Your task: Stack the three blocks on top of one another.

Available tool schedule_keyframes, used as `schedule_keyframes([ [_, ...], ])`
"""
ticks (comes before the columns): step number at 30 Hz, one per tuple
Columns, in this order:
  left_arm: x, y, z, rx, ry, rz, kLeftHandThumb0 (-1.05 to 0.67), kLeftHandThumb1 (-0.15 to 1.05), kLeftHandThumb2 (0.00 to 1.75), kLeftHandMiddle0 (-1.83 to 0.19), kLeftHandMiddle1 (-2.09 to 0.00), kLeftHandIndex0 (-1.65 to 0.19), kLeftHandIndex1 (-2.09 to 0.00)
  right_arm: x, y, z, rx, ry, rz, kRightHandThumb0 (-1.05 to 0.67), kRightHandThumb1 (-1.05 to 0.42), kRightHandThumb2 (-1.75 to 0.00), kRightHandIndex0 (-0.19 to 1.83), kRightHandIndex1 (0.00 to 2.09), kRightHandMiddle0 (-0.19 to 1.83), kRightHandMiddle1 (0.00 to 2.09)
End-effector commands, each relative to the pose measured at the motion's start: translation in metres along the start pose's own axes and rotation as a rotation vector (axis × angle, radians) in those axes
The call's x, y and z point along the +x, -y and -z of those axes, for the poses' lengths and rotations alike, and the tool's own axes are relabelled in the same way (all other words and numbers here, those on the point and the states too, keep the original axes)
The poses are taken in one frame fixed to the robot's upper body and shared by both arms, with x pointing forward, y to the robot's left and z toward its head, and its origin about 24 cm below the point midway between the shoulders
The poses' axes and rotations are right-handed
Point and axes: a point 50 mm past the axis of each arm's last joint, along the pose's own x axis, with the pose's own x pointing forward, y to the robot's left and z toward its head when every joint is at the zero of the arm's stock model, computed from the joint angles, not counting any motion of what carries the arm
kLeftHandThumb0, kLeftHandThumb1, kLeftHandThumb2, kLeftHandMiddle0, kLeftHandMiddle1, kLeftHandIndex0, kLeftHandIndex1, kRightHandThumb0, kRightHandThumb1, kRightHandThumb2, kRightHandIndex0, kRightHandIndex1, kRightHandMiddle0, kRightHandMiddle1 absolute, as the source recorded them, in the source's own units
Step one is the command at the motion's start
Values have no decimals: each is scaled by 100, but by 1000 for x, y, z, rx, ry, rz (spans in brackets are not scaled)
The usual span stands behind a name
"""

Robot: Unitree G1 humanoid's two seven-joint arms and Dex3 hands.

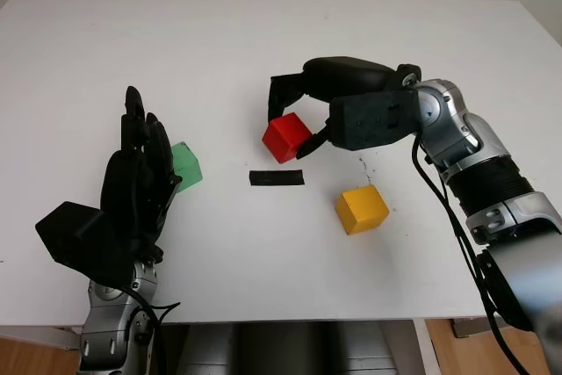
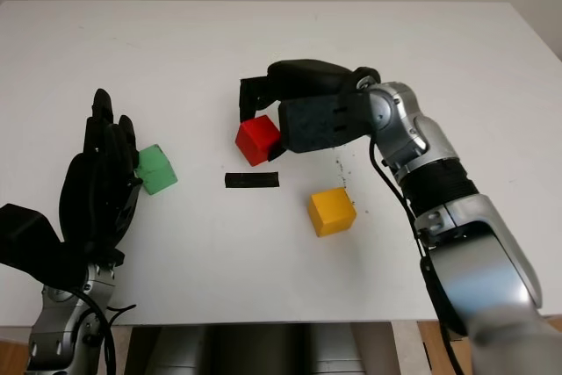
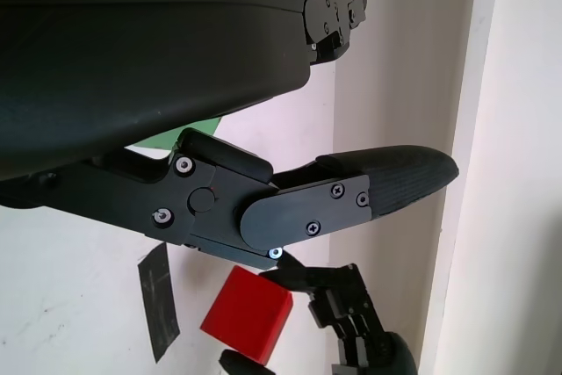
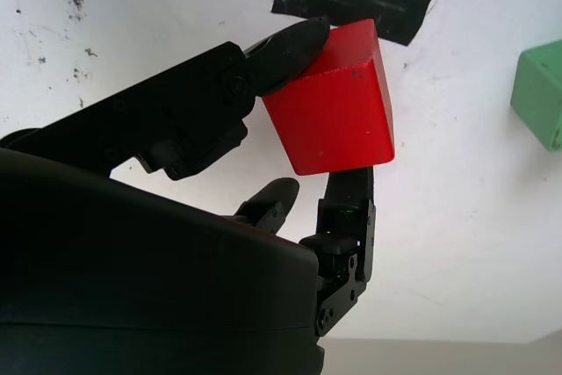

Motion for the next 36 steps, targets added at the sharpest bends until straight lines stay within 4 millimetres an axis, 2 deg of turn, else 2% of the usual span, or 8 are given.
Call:
schedule_keyframes([
  [1, -3, 3, 0, -1, 2, 6, -76, 105, 63, 19, 0, 19, 0, 2, 6, -6, -17, 10, 4, -41, -93, -6, 43, 39, 41, 152],
  [17, -4, 6, 2, -7, 2, 4, -75, 105, 66, 19, 0, 19, 0, -8, -15, -8, -3, -83, -5, -43, -95, -6, 40, 41, 39, 161],
  [36, -5, 7, 2, -8, 0, 0, -76, 105, 65, 19, 0, 19, 0, 1, -30, -2, 7, -95, -56, -47, -95, -6, 40, 41, 42, 154],
])
